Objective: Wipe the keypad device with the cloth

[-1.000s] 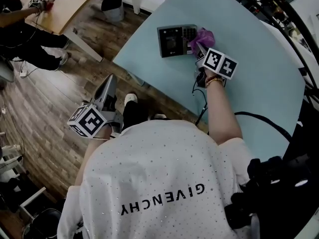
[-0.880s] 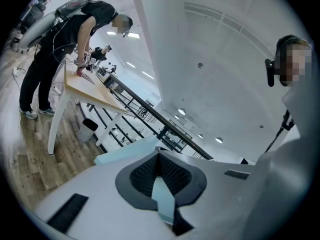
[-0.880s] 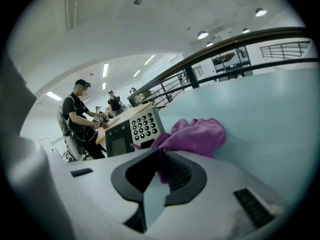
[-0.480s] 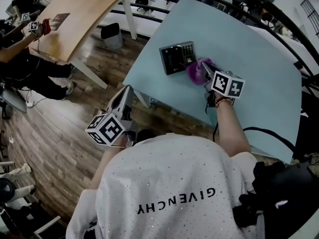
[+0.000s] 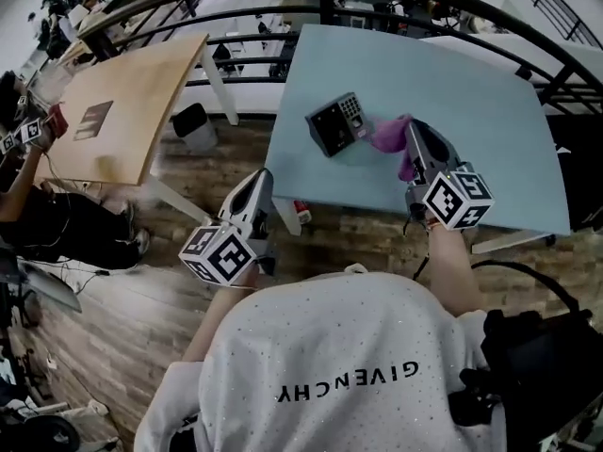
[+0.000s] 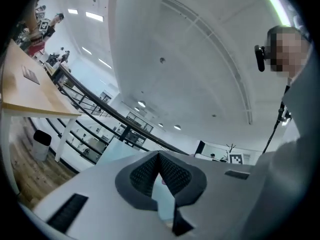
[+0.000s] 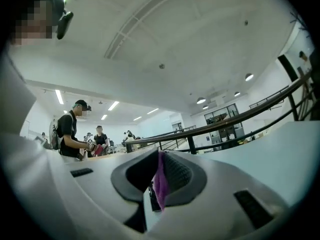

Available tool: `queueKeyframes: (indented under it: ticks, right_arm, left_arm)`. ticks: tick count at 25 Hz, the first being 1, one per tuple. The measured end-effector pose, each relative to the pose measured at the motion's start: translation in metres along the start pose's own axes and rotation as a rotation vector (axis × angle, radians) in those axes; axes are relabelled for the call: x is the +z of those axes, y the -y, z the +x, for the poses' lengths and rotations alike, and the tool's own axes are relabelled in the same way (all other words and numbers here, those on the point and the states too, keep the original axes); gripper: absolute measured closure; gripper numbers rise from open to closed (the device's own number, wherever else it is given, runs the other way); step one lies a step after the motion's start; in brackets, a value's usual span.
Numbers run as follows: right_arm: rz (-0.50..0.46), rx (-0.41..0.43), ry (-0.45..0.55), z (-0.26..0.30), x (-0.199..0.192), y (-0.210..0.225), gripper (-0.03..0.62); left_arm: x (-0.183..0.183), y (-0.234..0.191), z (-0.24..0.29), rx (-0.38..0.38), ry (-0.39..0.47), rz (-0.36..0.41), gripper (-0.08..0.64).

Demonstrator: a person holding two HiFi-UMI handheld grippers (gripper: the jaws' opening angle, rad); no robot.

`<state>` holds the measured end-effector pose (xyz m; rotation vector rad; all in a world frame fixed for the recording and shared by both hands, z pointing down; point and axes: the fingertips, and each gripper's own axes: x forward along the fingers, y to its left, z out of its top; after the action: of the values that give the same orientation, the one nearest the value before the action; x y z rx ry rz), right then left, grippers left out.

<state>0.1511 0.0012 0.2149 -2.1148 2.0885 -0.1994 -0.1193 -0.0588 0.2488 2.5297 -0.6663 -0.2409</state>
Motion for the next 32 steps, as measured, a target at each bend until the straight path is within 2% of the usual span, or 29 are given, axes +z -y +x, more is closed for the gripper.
queueKeyframes:
  ticks: [4, 9, 14, 18, 25, 32]
  right_arm:
    - [-0.095, -0.091, -0.008, -0.041, 0.007, -0.027, 0.557]
    - [-0.122, -0.161, -0.024, -0.083, 0.000, -0.055, 0.558]
    - [-0.173, -0.230, -0.082, -0.116, -0.017, -0.059, 0.560]
    - [-0.165, -0.272, -0.087, -0.134, -0.021, -0.056, 0.560]
    - [-0.156, -0.315, -0.100, -0.145, -0.025, -0.046, 0.560]
    - [-0.220, -0.329, -0.137, -0.143, -0.025, -0.040, 0.560]
  left_arm:
    - [0.001, 0.001, -0.019, -0.063, -0.039, -0.020, 0.558]
    - [-0.011, 0.001, -0.038, -0.112, -0.081, -0.060, 0.558]
    - [-0.028, 0.012, -0.042, -0.172, -0.113, -0.088, 0.558]
    - [-0.028, 0.014, -0.045, -0.162, -0.079, -0.077, 0.558]
    - [-0.033, 0.015, -0.042, -0.169, -0.088, -0.098, 0.558]
    - [-0.025, 0.008, -0.039, -0.143, -0.058, -0.090, 0.558]
